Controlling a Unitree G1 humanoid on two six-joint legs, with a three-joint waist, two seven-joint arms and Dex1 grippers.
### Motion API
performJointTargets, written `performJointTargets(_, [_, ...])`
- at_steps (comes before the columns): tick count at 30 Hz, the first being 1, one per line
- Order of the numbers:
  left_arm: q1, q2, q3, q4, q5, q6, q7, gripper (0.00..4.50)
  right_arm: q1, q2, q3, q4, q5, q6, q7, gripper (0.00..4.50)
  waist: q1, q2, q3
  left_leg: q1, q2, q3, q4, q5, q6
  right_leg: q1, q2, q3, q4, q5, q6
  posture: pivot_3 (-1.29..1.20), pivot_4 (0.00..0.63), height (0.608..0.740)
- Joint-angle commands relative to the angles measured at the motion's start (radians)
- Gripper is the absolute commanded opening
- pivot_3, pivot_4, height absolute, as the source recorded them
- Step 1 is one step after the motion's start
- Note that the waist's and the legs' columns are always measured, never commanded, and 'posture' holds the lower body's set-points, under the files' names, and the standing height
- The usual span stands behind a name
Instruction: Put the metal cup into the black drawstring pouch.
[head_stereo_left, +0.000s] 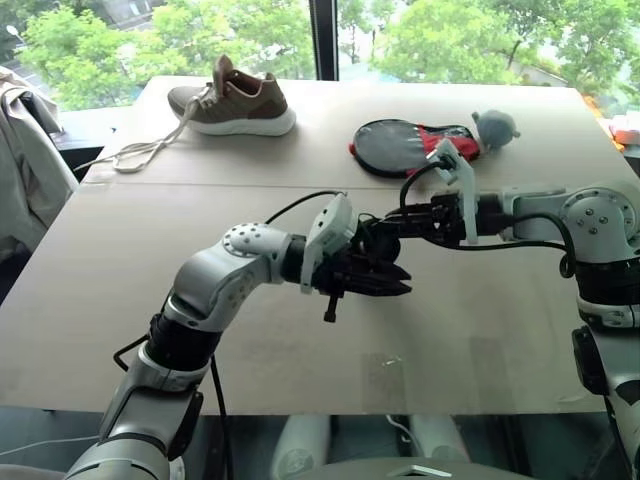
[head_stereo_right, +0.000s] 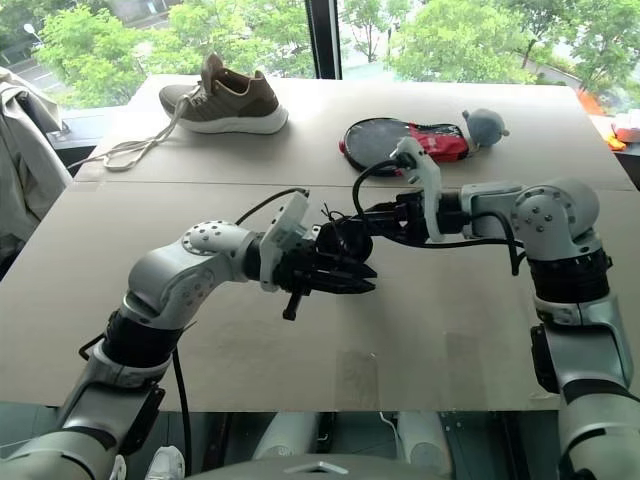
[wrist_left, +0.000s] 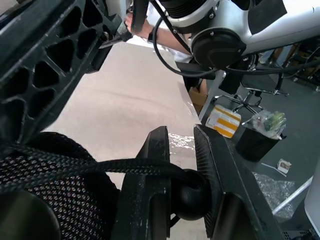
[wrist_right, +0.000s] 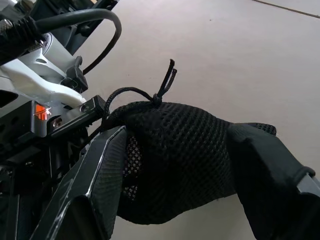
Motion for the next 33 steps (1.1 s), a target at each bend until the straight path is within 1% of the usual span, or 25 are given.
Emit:
performJointTargets(1, [-0.021,-0.003,0.004,0.001,0.004,-0.020,-0.014,0.22,-0.034,-0.007,0.020,-0.046,-0.044,-0.019,0.058,3.20,0.000,0.000,0.000,0.000,0.000,0.000,0.000,0.000,0.000,0.000,0.000,0.000,0.000,0.000,0.000,0.00,0.150,0.740])
performJointTargets(2, [-0.022,-0.004,0.004,0.002,0.004,-0.020,-0.014,0.22,-0.036,0.000,0.018,-0.044,-0.049,-0.019,0.062,3.20,0.000,0.000,0.000,0.000,0.000,0.000,0.000,0.000,0.000,0.000,0.000,0.000,0.000,0.000,0.000,0.00,0.150,0.740])
performJointTargets(4, [-0.022,-0.004,0.005,0.002,0.002,-0.019,-0.013,0.22,-0.039,0.016,0.010,-0.045,-0.061,-0.028,0.068,2.66,0.000,0.000,0.000,0.000,0.000,0.000,0.001,0.000,0.000,0.000,0.000,0.000,0.000,0.000,0.000,0.00,0.150,0.740])
performJointTargets(6, [-0.021,-0.004,0.006,0.001,0.001,-0.018,-0.014,0.22,-0.043,0.030,0.001,-0.046,-0.077,-0.036,0.067,1.83,0.000,0.000,0.000,0.000,0.000,0.000,0.001,0.000,0.000,0.000,0.000,0.000,0.000,0.000,0.000,0.00,0.150,0.740])
performJointTargets(7, [-0.021,-0.004,0.006,0.001,0.000,-0.018,-0.015,0.22,-0.047,0.037,-0.005,-0.046,-0.086,-0.040,0.062,1.29,0.000,0.000,0.000,0.000,0.000,0.000,0.001,0.000,0.000,0.000,0.000,0.000,0.000,0.000,0.000,0.00,0.150,0.740])
performJointTargets(9, [-0.023,-0.005,0.006,0.002,-0.001,-0.016,-0.016,0.22,-0.052,0.049,-0.015,-0.043,-0.103,-0.052,0.057,0.50,0.000,0.000,0.000,0.000,0.000,-0.001,0.001,0.000,0.000,0.000,0.000,0.000,0.000,0.000,0.000,0.00,0.150,0.740])
performJointTargets(16, [-0.047,-0.007,0.001,0.031,0.023,-0.045,-0.034,0.22,-0.051,0.027,-0.038,-0.037,-0.149,-0.096,0.101,0.50,0.002,0.000,0.000,0.000,0.000,0.000,0.001,0.000,0.000,0.000,0.000,0.000,0.000,0.000,0.000,0.00,0.150,0.740])
performJointTargets(20, [-0.087,-0.037,0.016,0.097,0.049,-0.093,-0.031,0.22,-0.007,-0.014,-0.064,-0.032,-0.183,-0.123,0.116,0.50,0.004,0.000,0.000,0.000,0.000,-0.001,0.001,0.000,0.000,0.000,0.000,-0.001,0.001,0.000,0.000,0.00,0.150,0.740])
performJointTargets(21, [-0.093,-0.046,0.023,0.110,0.049,-0.100,-0.026,0.22,0.010,-0.027,-0.068,-0.042,-0.188,-0.126,0.122,1.01,0.005,0.000,0.000,0.000,0.000,0.000,0.002,0.000,0.000,0.000,0.000,-0.001,0.000,0.000,0.000,0.00,0.150,0.740])
performJointTargets(22, [-0.101,-0.059,0.037,0.127,0.048,-0.109,-0.016,0.22,0.040,-0.046,-0.071,-0.060,-0.201,-0.132,0.121,1.25,0.004,0.000,0.000,0.000,0.000,-0.001,0.002,0.000,0.000,0.000,0.000,-0.001,0.000,0.000,0.000,0.00,0.150,0.740])
performJointTargets(24, [-0.112,-0.081,0.065,0.158,0.046,-0.119,0.010,0.22,0.093,-0.070,-0.083,-0.086,-0.229,-0.143,0.096,2.12,0.006,0.000,0.000,-0.001,0.000,-0.001,0.002,0.000,0.000,0.000,-0.001,-0.001,0.000,0.000,0.000,0.00,0.150,0.740])
performJointTargets(28, [-0.139,-0.107,0.128,0.228,0.049,-0.139,0.053,0.22,0.199,-0.079,-0.162,-0.140,-0.238,-0.148,0.040,2.12,0.000,0.000,0.000,-0.001,0.000,0.000,0.002,0.000,0.000,0.000,0.000,0.000,0.000,0.000,0.000,0.00,0.150,0.740])
performJointTargets(33, [-0.196,-0.160,0.223,0.309,0.000,-0.102,0.138,0.22,0.241,-0.002,-0.303,-0.206,-0.207,-0.161,-0.086,2.12,0.001,0.000,0.000,0.000,0.000,-0.001,0.002,0.000,0.000,0.000,0.000,0.000,0.002,0.000,0.000,0.00,0.150,0.740])
